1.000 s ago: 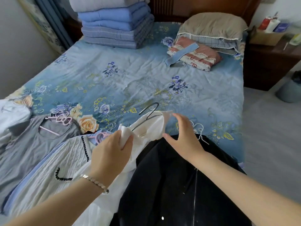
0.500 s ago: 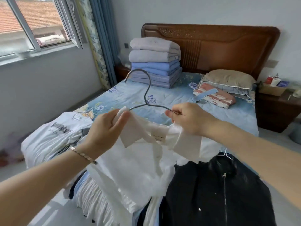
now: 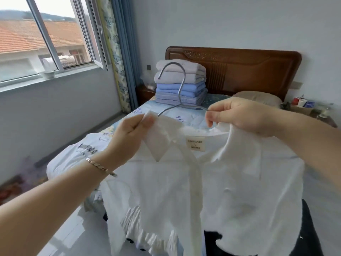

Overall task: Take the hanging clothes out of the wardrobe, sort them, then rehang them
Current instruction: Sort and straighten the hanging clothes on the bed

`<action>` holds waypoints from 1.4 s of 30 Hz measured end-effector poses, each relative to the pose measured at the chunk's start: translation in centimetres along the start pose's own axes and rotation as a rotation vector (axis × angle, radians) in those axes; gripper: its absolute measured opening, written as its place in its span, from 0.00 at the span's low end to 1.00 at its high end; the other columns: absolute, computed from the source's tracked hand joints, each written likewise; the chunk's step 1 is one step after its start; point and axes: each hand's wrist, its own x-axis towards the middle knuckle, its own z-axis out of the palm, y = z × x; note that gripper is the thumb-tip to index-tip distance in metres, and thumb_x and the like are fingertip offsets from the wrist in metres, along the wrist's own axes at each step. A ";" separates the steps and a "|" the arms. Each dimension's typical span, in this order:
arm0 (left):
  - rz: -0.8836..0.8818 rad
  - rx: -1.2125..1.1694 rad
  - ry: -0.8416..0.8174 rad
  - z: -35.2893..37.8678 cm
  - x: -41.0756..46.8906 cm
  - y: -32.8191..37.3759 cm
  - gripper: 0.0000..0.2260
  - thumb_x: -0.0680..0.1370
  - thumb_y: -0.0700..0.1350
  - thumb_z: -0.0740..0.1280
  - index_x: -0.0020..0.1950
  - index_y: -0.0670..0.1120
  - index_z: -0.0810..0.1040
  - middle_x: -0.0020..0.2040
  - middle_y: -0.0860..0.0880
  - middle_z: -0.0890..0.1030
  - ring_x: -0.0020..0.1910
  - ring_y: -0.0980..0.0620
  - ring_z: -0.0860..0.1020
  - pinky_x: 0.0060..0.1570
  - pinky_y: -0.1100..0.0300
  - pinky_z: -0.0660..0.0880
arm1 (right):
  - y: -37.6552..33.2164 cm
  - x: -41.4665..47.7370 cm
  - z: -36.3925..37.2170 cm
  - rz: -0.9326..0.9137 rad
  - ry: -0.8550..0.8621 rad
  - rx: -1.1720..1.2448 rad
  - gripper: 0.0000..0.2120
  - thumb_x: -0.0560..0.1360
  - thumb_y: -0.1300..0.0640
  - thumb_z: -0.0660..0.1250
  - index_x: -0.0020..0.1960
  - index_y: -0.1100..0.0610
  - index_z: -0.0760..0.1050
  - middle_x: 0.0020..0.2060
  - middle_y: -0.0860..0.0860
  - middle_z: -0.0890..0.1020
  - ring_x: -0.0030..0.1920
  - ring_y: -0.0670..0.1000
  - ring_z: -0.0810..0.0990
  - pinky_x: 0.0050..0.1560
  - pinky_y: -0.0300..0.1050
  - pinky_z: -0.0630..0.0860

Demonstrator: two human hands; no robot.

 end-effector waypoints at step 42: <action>-0.547 1.023 -1.071 26.4 18.6 -66.8 0.23 0.77 0.43 0.63 0.71 0.46 0.63 0.67 0.45 0.71 0.67 0.44 0.69 0.65 0.49 0.63 | 52.3 28.5 25.3 0.974 0.348 -0.200 0.22 0.71 0.57 0.65 0.26 0.50 0.55 0.25 0.46 0.63 0.31 0.54 0.64 0.38 0.49 0.65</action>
